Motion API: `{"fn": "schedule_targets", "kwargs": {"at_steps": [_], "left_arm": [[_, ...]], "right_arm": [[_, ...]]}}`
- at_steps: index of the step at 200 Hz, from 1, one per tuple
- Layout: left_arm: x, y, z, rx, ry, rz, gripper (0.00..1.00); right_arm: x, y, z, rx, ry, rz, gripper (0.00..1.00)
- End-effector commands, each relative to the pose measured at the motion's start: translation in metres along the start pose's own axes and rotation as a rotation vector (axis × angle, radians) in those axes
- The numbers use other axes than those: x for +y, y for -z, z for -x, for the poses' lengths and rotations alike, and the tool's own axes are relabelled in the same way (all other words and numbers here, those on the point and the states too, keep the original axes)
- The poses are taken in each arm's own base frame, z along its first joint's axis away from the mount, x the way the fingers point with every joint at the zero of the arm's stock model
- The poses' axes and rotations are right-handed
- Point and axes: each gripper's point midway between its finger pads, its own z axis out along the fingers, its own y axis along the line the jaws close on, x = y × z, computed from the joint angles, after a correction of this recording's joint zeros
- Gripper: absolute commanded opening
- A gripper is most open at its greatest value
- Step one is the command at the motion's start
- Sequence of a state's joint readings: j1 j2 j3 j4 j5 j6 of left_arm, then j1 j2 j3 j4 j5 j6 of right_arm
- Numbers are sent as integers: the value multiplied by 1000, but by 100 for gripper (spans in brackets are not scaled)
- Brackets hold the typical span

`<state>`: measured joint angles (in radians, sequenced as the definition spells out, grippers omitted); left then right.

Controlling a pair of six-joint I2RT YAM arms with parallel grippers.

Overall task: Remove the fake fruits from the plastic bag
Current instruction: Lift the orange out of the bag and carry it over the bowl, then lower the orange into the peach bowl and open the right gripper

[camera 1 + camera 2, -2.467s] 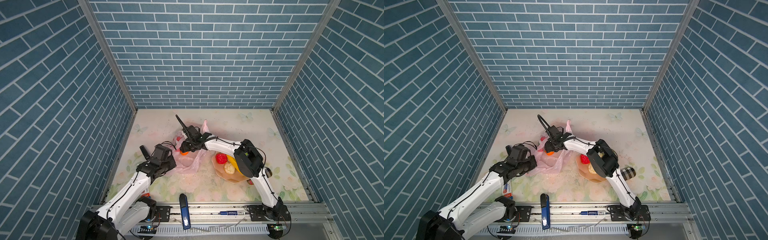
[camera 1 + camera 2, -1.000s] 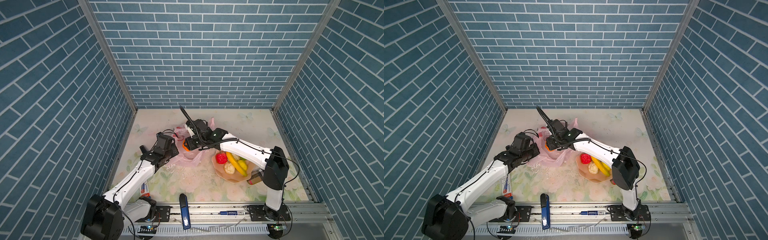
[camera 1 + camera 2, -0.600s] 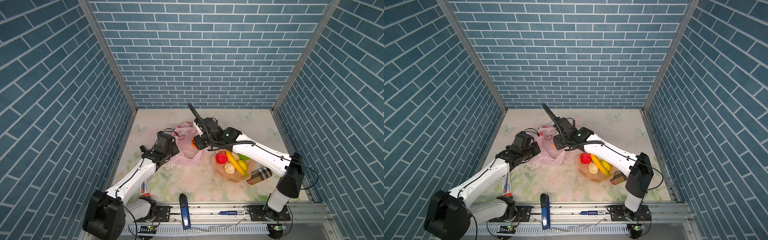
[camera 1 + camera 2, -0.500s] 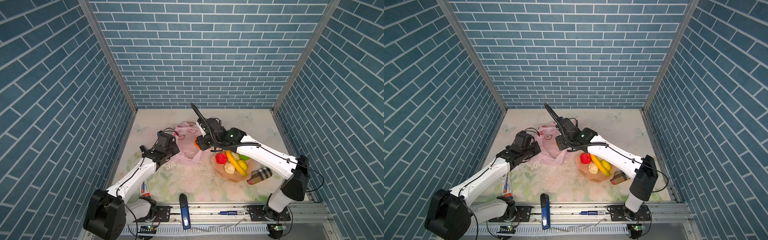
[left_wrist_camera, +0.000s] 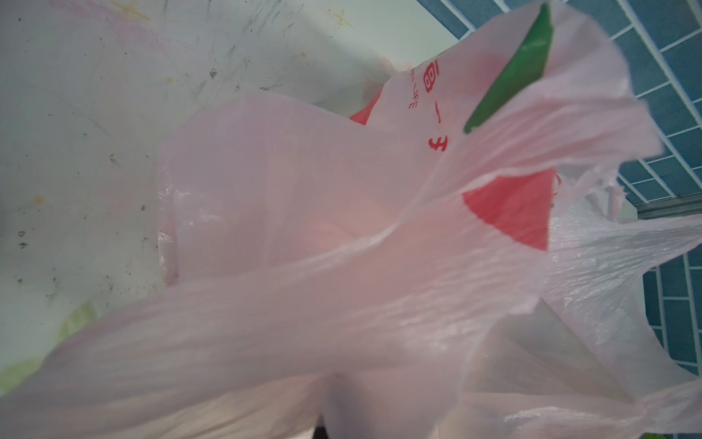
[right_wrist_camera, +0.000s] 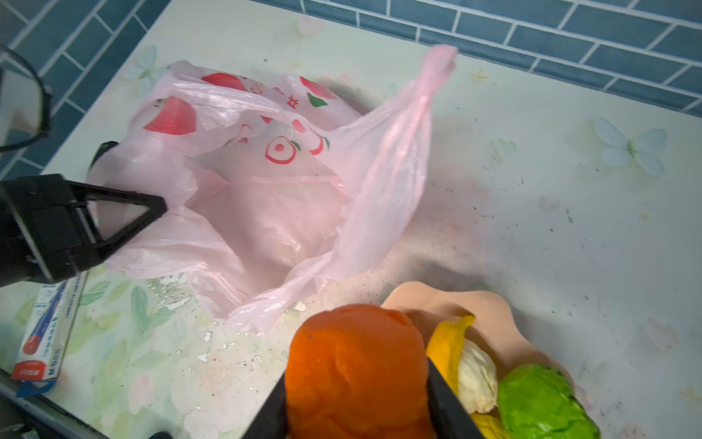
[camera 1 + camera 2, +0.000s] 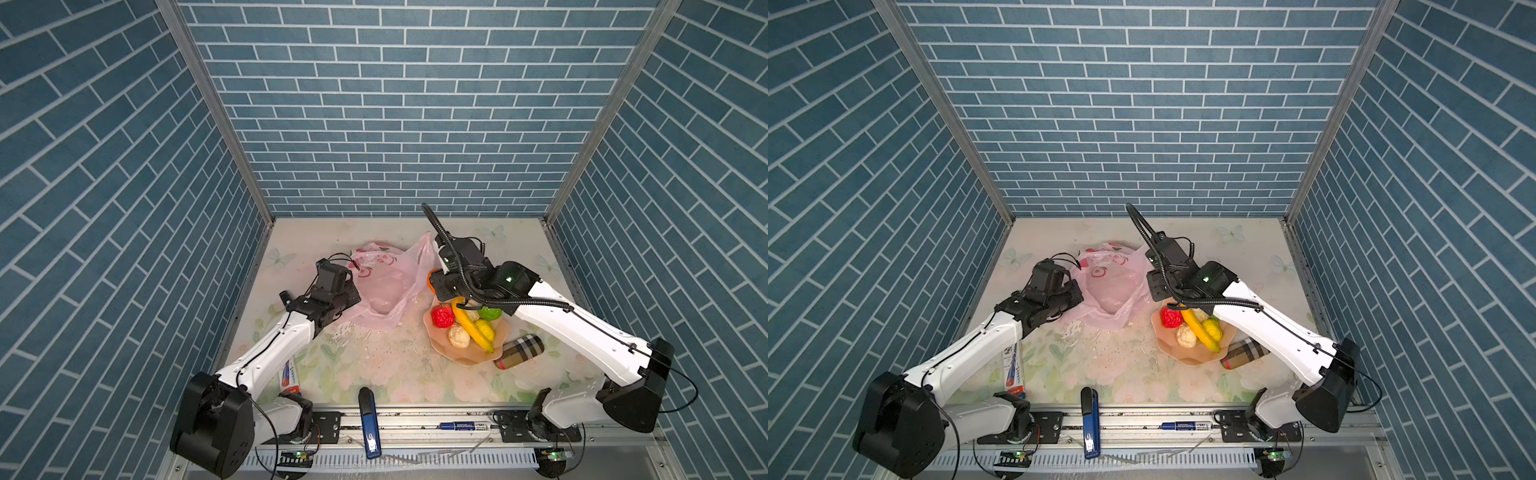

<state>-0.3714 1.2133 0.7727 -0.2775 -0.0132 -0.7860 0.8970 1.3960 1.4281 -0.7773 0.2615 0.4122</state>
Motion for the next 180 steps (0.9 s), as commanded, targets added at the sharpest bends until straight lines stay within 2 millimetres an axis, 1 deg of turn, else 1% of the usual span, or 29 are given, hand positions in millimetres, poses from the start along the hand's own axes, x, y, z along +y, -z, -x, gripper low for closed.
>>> {"fn": "schedule_targets", "kwargs": {"at_steps": [1,32,70,99,138,180], "left_arm": [[-5,0,9,-18,1,-5,0],[-5,-2,9,-11,-1,1,0],[-3,-3,8,-5,-3,13,0],[0,-3,7,4,-15,28,0],[2,-2,7,6,-16,45,0],[3,0,8,5,-13,56,0]], "right_arm": [[-28,5,-16,30,-3,-71,36],[-52,-2,-26,48,-34,-110,36],[-74,-23,-39,78,-76,-134,36],[-84,-42,-46,101,-112,-123,37],[-100,-62,-55,136,-131,-131,37],[-110,-82,-66,165,-144,-126,37]]}}
